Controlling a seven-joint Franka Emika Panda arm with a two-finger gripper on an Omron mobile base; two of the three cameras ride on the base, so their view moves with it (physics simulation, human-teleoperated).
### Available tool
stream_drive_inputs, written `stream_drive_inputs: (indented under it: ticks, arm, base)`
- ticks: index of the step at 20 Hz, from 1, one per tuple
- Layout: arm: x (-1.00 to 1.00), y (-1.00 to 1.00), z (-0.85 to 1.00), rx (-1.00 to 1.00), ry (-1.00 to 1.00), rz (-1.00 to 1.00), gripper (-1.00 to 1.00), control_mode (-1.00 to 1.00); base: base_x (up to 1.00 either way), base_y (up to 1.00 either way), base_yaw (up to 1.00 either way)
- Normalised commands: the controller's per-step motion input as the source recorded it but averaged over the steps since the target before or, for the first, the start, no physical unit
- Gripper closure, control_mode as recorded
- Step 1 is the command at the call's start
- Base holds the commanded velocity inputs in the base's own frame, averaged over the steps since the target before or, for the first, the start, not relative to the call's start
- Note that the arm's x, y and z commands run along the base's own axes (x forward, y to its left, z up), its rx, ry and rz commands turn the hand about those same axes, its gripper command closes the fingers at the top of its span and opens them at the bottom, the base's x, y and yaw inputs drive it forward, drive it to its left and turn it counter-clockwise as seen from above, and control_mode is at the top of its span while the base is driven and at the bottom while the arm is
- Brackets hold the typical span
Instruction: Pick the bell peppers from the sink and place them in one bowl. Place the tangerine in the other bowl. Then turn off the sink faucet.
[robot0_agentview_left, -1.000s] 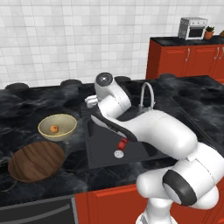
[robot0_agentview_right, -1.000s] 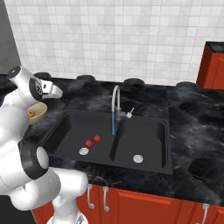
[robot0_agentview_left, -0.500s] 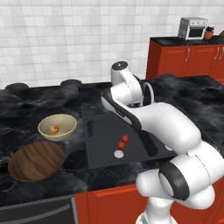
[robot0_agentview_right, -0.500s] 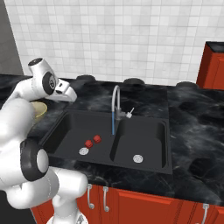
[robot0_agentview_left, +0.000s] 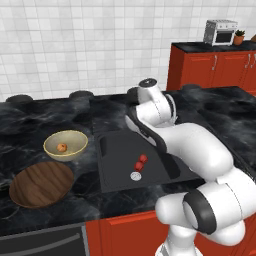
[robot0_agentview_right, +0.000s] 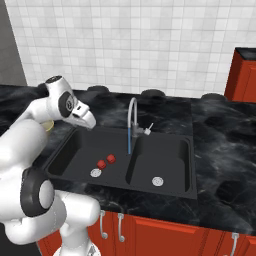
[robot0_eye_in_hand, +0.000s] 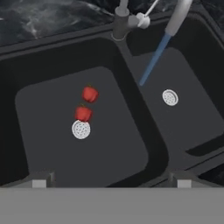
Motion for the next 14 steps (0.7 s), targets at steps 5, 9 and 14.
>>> stream_drive_inputs:
  ticks: [5, 9, 14]
  arm:
    - [-0.04, -0.23, -0.40, 0.11, 0.00, -0.04, -1.00, -1.00]
    - [0.01, -0.01, -0.37, 0.09, 0.00, 0.00, -1.00, -1.00]
    - [0.00, 0.00, -0.42, 0.06, 0.00, 0.00, -1.00, -1.00]
  base:
    - [0.00, 0.00, 0.00]
    - [0.00, 0.00, 0.00]
    - [0.00, 0.00, 0.00]
